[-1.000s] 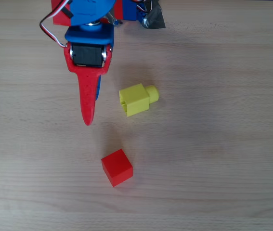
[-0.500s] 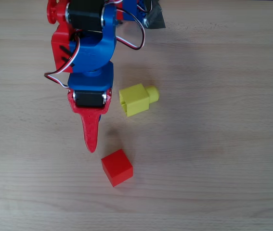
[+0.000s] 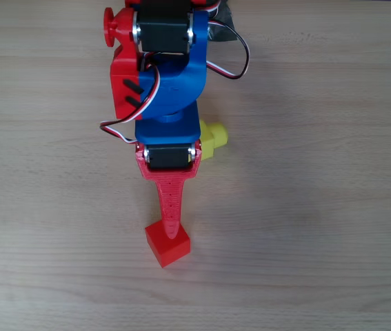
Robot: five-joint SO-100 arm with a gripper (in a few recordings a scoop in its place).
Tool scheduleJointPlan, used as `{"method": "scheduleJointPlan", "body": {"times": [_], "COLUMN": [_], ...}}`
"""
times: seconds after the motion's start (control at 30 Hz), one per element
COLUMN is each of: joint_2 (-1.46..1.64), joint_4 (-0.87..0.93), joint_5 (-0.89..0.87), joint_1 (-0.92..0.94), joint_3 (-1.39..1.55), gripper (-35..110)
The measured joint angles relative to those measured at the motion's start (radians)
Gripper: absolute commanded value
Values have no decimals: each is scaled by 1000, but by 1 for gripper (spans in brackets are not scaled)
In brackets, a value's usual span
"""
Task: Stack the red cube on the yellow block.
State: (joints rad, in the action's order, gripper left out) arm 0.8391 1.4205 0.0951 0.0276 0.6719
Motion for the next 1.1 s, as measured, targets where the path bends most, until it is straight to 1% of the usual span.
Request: {"method": "scheduleJointPlan", "body": {"times": [0.17,0.63,1.1], "joint_2": [-9,-61,-181], "joint_4": [40,31,23], "joint_5": [0,2,2], "joint_1": [0,3,2], "joint_3": [-29,-43,-183], "gripper": [28,28,29]}}
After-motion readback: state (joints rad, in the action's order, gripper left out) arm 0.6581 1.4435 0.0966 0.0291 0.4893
